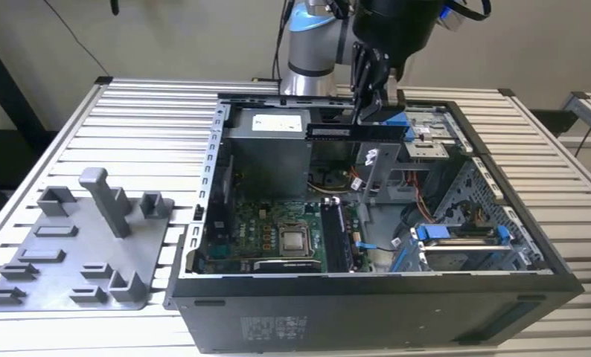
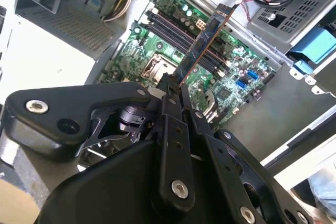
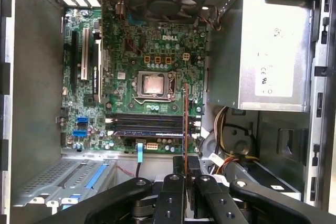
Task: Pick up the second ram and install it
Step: 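Pick up the second ram and move it above second insertion slot, then insert the second ram into the second slot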
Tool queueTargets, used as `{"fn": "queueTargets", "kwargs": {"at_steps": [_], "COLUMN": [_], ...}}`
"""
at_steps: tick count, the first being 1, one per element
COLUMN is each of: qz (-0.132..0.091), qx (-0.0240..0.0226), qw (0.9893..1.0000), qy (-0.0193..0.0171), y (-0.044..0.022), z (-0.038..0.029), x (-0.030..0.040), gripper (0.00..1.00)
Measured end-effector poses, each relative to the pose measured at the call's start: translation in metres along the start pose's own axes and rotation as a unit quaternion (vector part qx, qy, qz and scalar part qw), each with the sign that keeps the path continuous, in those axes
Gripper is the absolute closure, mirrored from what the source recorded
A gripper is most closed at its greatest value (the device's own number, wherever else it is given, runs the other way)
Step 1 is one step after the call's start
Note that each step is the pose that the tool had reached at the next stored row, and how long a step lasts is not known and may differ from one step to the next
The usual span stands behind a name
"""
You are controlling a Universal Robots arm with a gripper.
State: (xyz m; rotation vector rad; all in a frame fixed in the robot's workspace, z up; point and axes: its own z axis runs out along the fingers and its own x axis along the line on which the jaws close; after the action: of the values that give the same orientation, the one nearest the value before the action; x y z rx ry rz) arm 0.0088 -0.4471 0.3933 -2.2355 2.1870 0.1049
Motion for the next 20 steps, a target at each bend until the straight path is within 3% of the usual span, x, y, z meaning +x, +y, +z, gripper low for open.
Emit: {"fn": "queueTargets", "kwargs": {"at_steps": [14, 20], "qz": [0.001, 0.012], "qx": [0.0000, 0.0007], "qw": [1.0000, 0.9999], "qy": [0.0000, -0.0004], "y": [0.0003, 0.0017], "z": [0.0001, 0.0005], "x": [-0.0022, -0.0016], "gripper": [0.86, 0.86]}}
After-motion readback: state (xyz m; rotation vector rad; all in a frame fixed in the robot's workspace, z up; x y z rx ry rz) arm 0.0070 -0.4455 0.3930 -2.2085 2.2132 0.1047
